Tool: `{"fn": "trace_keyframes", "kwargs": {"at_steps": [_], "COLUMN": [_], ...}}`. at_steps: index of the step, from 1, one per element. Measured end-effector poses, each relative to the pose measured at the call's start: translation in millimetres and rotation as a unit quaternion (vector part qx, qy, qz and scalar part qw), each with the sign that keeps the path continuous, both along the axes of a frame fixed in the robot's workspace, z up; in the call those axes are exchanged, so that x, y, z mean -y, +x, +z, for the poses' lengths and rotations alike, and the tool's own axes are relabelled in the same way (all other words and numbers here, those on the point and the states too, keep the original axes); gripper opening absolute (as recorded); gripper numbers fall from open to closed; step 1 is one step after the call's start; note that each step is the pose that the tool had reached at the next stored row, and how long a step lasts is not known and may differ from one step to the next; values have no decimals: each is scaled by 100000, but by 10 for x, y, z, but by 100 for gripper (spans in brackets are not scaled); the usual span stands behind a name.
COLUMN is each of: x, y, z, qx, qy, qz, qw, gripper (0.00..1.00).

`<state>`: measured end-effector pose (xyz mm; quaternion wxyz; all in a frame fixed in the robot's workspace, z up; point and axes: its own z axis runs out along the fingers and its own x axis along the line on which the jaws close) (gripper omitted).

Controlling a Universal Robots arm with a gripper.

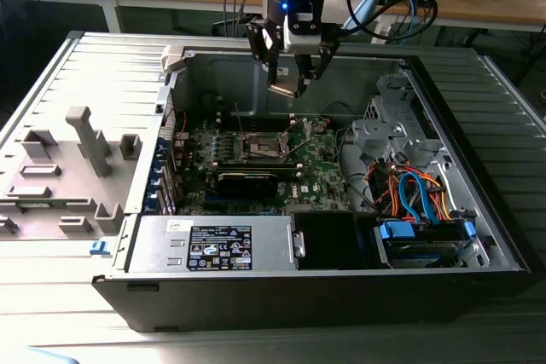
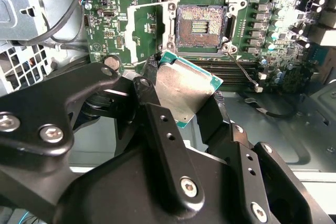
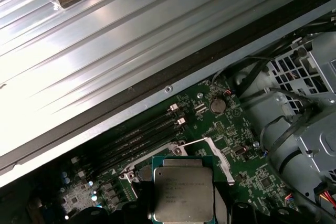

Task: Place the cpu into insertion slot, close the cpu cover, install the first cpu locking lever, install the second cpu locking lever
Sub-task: 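Place the cpu into insertion slot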

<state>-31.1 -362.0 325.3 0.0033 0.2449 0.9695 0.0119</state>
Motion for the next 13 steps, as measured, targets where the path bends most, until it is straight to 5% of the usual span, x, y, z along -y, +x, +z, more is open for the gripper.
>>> {"fn": "trace_keyframes", "kwargs": {"at_steps": [13], "x": [0], "y": [0], "z": [-7], "qx": [0], "qy": [-99], "qz": [-831], "qw": [99996], "gripper": [55]}}
